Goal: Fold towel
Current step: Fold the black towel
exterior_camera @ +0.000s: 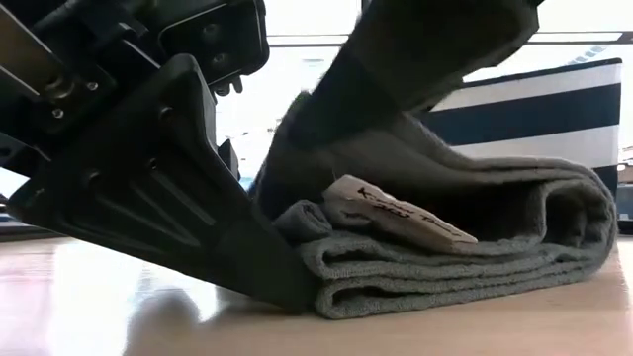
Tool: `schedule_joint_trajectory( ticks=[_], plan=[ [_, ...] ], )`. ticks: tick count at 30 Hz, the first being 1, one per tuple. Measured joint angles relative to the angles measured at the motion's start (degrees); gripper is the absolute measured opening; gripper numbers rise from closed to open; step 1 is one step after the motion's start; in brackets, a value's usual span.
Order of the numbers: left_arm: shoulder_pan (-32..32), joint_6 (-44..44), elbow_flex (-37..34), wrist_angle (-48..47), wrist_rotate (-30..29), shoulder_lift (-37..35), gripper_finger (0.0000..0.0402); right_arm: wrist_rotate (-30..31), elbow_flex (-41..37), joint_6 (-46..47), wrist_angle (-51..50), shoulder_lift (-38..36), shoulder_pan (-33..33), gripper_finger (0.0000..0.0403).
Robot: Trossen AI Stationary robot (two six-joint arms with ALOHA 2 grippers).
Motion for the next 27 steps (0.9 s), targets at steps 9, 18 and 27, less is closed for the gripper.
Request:
schedule_joint_trajectory(
  ticks=[9, 18, 27],
  plan=[
    [0.0, -0.2, -0.02, 0.03, 0.05, -0.01, 0.0102, 0.0, -1.0, 2.5, -1.12, 1.54, -0.13, 0.0074],
    [0.0, -0.28, -0.02, 0.02, 0.06, -0.02, 0.01, -0.01, -1.03, -1.03, -4.09, 0.01, 1.58, 0.0174],
    [0.0, -0.26, -0.02, 0.02, 0.02, 0.0, 0.0097, 0.45, -1.11, -1.8, -2.72, 3.39, 1.81, 0.0207]
  ],
)
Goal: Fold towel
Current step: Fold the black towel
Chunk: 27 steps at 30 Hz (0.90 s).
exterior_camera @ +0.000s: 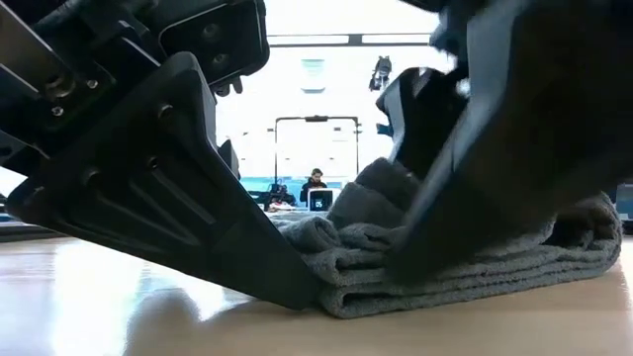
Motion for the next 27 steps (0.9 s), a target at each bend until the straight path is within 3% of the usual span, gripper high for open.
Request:
schedule_joint_trajectory(
  ticks=[10, 23, 27],
  plan=[
    [0.0, -0.17, 0.0, 0.0, 0.04, 0.0, 0.0109, 0.84, 0.07, 0.79, 0.04, -0.77, -0.06, 0.016],
    [0.0, -0.4, -0.01, 0.01, -0.01, 0.0, 0.0096, 0.83, 0.09, 0.82, -0.69, -2.25, -0.19, 0.002],
    [0.0, -0.59, 0.0, 0.04, 0.0, 0.0, 0.01, 0.79, 0.11, 0.84, -1.07, -4.41, -0.21, 0.001]
  ],
)
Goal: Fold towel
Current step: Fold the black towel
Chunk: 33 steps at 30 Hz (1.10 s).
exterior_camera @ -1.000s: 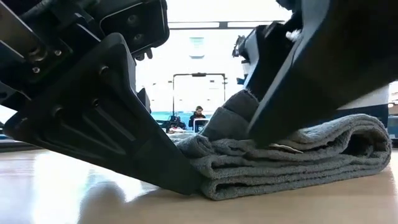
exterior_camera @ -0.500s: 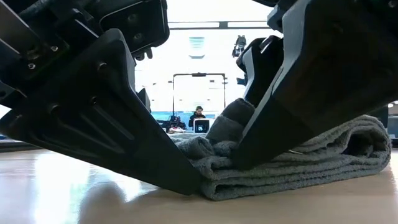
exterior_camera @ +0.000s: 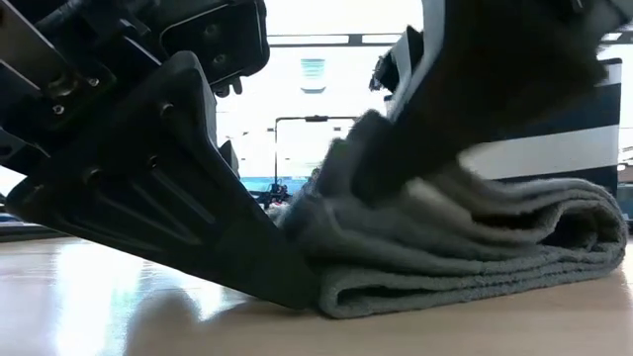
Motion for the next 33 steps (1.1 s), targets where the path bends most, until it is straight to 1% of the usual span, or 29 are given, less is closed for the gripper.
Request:
schedule_joint_trajectory(
  ticks=[3, 10, 17, 24, 28, 33],
  plan=[
    [0.0, 0.0, 0.0, 0.01, 0.02, 0.0, 0.0106, 0.23, 0.02, 0.1, -0.65, -0.9, -0.08, 0.0016],
    [0.0, -0.02, 0.0, 0.0, 0.06, 0.0, 0.0111, 0.26, 0.02, 0.06, -0.46, -0.94, -0.37, 0.0004],
    [0.0, -0.08, 0.0, 0.0, 0.02, 0.0, 0.0101, 1.31, 0.04, 0.39, 6.52, -0.77, -0.98, 0.0004],
    [0.0, -0.24, 0.0, 0.0, 0.0, 0.0, 0.0101, 1.17, -0.28, 3.39, 5.86, 1.61, -0.87, 0.0005],
    [0.0, -0.24, 0.0, 0.01, 0.02, 0.0, 0.0108, 0.27, -0.28, 3.87, 6.49, 3.43, -0.87, 0.0021],
    [0.0, -0.22, 0.0, 0.0, 0.04, 0.0, 0.0114, -2.78, -0.31, 4.1, 7.18, 4.71, -0.91, 0.0056]
  ],
)
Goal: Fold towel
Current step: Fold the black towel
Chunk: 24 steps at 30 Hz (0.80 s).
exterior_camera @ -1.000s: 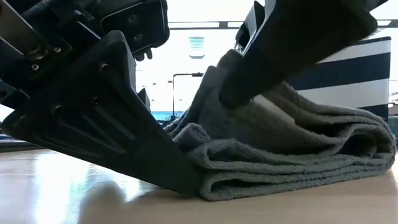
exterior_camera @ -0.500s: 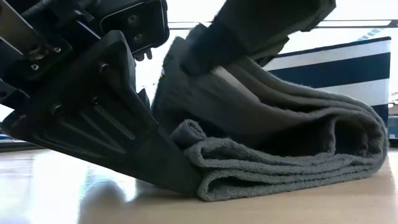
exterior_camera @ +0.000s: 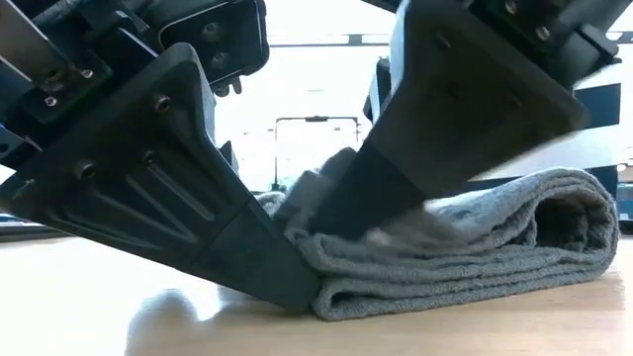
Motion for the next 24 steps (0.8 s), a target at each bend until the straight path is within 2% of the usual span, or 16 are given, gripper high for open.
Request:
schedule_joint_trajectory(
  ticks=[8, 13, 15, 17, 19, 21, 24],
  plan=[
    [0.02, 3.81, -0.04, -1.96, 1.99, -1.51, 0.011, -0.58, -0.01, 0.51, -0.03, 0.34, 0.01, 0.0129],
    [-0.26, 4.66, -0.33, -13.37, 6.53, -7.21, 0.0119, -0.69, -0.01, 0.48, -0.23, 0.38, 0.03, 0.0169],
    [-0.55, 4.04, -0.33, -18.82, 6.62, -10.69, 0.0123, -0.67, -0.01, 0.3, -0.23, 0.38, 0.05, 0.0181],
    [-0.74, 3.81, -0.26, -22.91, 4.45, -14.19, 0.0126, -0.67, 0.27, 0.25, -1.03, 0.31, 0.08, 0.0192],
    [-0.69, 4.16, -0.77, -23.97, -1.24, -16.79, 0.0128, -0.67, 0.9, -0.08, -2.16, 0.04, 0.25, 0.0201],
    [0.09, 4.85, -1.58, -21.6, -7.02, -18.25, 0.0129, -0.42, 1.6, -0.74, -3.82, -0.49, 0.45, 0.021],
    [2.61, 7.22, -3.21, -16.26, -9.25, -18.74, 0.0128, -0.02, 2.39, -1.13, -4.88, -1.38, 0.71, 0.0223]
  ],
)
